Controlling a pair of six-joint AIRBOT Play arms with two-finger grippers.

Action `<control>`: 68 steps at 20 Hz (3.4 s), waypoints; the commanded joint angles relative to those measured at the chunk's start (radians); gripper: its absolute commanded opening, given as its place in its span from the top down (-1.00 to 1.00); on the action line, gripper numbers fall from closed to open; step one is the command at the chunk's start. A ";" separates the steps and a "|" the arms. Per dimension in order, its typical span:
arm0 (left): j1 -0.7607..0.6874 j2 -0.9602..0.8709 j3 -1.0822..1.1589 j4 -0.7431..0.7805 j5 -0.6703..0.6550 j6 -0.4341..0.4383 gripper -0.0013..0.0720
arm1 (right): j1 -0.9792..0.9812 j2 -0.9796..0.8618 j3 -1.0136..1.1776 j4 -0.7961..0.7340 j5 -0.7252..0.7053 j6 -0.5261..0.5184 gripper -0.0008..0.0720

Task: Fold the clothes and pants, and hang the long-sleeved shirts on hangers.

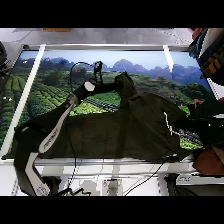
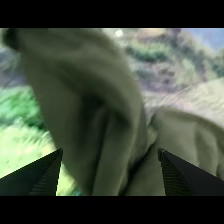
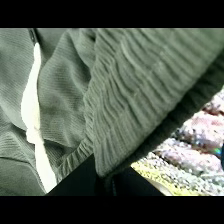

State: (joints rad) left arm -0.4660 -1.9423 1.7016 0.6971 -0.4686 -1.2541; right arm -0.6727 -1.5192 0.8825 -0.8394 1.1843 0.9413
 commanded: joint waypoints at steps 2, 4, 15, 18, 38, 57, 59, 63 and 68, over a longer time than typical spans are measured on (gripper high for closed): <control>-0.029 -0.143 0.159 -0.004 -0.003 -0.032 -0.95 | 0.001 0.001 0.000 0.001 0.000 0.000 0.87; -0.047 -0.169 0.164 -0.003 -0.003 -0.032 -0.94 | 0.001 0.001 0.000 0.001 -0.002 0.000 0.87; -0.031 -0.173 0.172 0.035 0.088 0.069 0.90 | 0.001 0.002 0.000 0.031 0.004 0.000 0.87; 0.047 -0.076 0.172 0.044 0.026 0.082 0.90 | 0.001 0.028 0.004 0.130 0.004 -0.001 0.87; 0.355 0.361 0.172 0.604 -0.822 -0.100 0.90 | 0.001 0.142 0.005 0.222 0.001 -0.020 0.87; 0.042 0.568 0.172 1.054 -0.349 -0.044 0.90 | 0.001 0.142 0.005 0.180 0.002 -0.019 0.87; 0.017 0.569 0.171 0.971 -0.374 -0.074 0.90 | 0.001 0.142 0.005 0.180 0.003 -0.019 0.87; -0.068 0.514 0.169 0.672 -0.556 -0.205 0.90 | 0.001 0.142 0.005 0.180 0.004 -0.019 0.87; -0.254 0.335 0.169 0.525 -0.613 -0.165 0.90 | 0.001 0.142 0.005 0.180 0.003 -0.019 0.87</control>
State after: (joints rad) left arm -0.6247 -1.5200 1.8706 1.3266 -1.0328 -1.4322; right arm -0.6727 -1.3785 0.8864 -0.6651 1.1812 0.9222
